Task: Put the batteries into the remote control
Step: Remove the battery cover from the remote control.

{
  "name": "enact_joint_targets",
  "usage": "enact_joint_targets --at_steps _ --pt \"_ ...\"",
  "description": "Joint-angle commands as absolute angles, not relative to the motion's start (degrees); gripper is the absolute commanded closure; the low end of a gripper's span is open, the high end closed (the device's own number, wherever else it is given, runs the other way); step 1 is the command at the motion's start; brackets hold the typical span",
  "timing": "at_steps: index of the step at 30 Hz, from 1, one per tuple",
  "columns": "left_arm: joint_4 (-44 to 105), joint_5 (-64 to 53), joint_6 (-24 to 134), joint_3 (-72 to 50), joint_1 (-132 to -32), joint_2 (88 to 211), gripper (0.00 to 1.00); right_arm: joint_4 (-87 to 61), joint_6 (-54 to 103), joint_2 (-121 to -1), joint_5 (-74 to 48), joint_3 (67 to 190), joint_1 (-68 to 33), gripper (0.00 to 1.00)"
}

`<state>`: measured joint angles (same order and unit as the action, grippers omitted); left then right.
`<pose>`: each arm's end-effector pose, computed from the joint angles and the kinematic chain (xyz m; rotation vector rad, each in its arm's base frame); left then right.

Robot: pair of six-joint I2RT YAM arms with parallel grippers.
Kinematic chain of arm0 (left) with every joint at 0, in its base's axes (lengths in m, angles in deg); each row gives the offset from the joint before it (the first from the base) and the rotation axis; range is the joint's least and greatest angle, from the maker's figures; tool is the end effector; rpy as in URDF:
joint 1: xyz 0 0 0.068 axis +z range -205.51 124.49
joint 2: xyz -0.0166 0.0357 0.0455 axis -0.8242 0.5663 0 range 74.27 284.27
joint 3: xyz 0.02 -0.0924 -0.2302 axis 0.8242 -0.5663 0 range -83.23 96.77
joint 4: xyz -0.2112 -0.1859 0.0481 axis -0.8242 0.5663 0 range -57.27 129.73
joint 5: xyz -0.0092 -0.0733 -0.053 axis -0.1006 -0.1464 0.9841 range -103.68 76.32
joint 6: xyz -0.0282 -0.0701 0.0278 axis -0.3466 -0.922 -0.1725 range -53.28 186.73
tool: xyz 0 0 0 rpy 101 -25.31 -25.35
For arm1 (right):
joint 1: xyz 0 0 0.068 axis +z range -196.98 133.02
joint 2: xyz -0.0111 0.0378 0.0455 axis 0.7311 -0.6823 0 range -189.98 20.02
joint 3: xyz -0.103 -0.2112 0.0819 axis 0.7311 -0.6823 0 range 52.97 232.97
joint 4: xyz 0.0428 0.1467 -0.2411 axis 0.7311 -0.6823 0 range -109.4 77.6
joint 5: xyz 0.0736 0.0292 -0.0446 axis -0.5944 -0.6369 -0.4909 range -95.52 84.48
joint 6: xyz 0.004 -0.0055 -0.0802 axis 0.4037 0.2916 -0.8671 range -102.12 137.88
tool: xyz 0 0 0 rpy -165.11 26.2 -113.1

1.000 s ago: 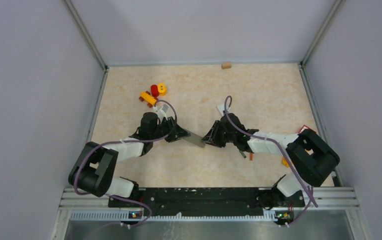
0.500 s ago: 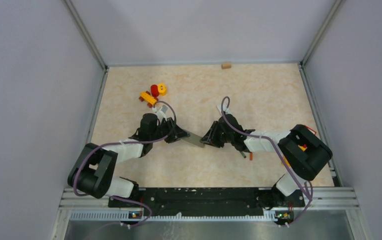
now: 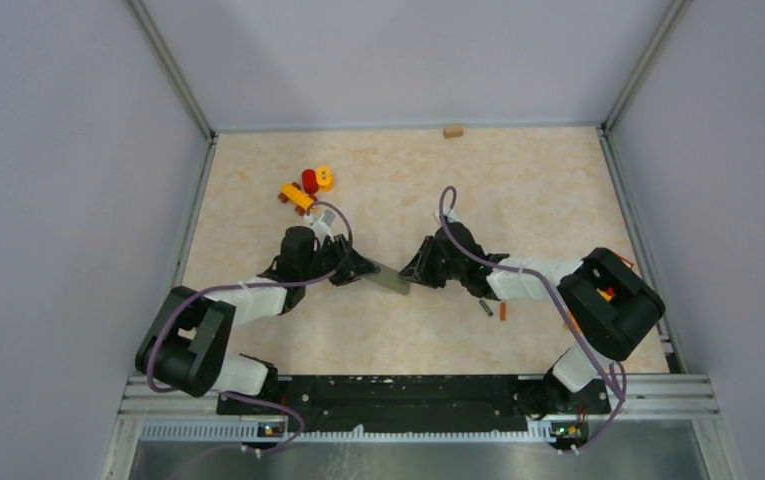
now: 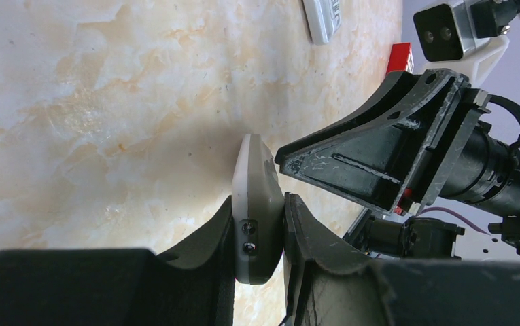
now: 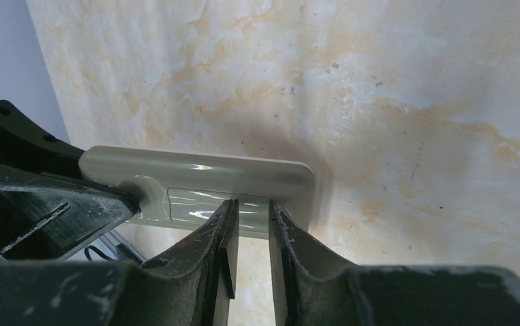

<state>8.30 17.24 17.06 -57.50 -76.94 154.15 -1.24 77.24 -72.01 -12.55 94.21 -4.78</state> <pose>0.2672 -0.1434 0.0986 -0.1990 2.2784 -1.2703 0.2581 0.2455 0.0895 0.3004 2.4737 1.0039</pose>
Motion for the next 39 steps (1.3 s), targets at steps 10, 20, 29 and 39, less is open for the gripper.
enact_joint_targets --at_steps 10,20,29,39 --pt "11.87 13.32 19.29 -58.96 -77.08 154.51 1.0 2.02 78.42 -71.12 -13.29 92.96 -5.14 0.76" --pt "11.96 12.86 19.04 -59.18 -77.08 154.23 1.0 2.07 78.25 -71.82 -13.57 92.74 -5.14 0.73" --pt "12.16 12.69 18.96 -59.24 -77.11 154.24 1.0 0.68 78.55 -72.25 -14.42 92.89 -5.14 0.72" --pt "12.13 12.31 19.0 -59.32 -77.03 154.12 1.0 1.66 78.3 -72.88 -14.83 92.82 -5.14 0.71"
